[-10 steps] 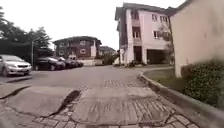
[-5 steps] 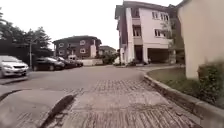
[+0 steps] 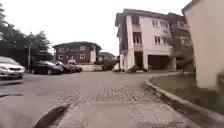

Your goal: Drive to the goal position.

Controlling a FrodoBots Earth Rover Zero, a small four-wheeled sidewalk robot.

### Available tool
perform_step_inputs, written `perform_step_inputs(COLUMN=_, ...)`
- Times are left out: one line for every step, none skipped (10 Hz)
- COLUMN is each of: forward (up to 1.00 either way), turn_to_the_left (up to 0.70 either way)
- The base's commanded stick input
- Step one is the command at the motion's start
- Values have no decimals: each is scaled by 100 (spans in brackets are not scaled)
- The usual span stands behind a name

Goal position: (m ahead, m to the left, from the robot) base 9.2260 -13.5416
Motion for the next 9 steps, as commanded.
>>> perform_step_inputs(forward=70, turn_to_the_left=0)
perform_step_inputs(forward=70, turn_to_the_left=0)
perform_step_inputs(forward=70, turn_to_the_left=0)
perform_step_inputs(forward=70, turn_to_the_left=0)
perform_step_inputs(forward=70, turn_to_the_left=0)
perform_step_inputs(forward=70, turn_to_the_left=0)
perform_step_inputs(forward=70, turn_to_the_left=0)
perform_step_inputs(forward=70, turn_to_the_left=0)
perform_step_inputs(forward=70, turn_to_the_left=0)
